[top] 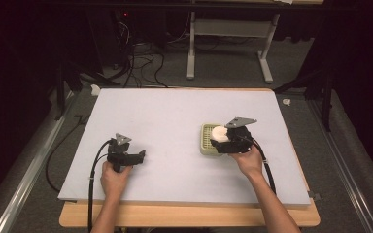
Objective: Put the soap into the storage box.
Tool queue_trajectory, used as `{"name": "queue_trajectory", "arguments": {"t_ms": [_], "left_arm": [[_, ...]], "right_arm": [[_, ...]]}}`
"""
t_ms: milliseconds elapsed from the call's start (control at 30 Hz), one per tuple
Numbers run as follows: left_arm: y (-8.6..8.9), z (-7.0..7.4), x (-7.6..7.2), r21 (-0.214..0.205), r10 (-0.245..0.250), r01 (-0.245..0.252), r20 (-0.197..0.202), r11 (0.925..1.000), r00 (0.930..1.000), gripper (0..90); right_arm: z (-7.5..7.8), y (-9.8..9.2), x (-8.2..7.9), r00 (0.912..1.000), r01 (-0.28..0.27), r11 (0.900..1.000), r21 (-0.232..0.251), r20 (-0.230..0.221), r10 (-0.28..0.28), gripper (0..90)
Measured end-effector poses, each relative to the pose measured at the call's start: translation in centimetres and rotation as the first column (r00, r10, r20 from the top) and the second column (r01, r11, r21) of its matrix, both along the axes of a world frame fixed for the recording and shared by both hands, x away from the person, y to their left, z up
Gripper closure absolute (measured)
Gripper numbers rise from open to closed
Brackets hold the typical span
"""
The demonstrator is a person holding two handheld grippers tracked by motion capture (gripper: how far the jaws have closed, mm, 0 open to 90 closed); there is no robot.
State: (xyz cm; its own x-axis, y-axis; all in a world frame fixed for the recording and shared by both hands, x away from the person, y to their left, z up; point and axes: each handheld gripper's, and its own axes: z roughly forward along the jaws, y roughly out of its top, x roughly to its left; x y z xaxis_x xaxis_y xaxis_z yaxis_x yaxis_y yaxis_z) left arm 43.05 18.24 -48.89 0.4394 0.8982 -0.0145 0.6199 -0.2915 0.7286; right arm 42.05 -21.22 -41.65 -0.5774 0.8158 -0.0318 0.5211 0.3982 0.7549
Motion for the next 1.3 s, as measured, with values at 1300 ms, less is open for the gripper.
{"name": "queue_trajectory", "arguments": {"t_ms": [1300], "left_arm": [[0.0,0.0,0.0,0.0,0.0,0.0,0.0,1.0,1.0,15.1]], "right_arm": [[-3.1,2.6,2.6,0.997,-0.005,0.995,-0.099,-0.077,-0.002,24.4]]}}
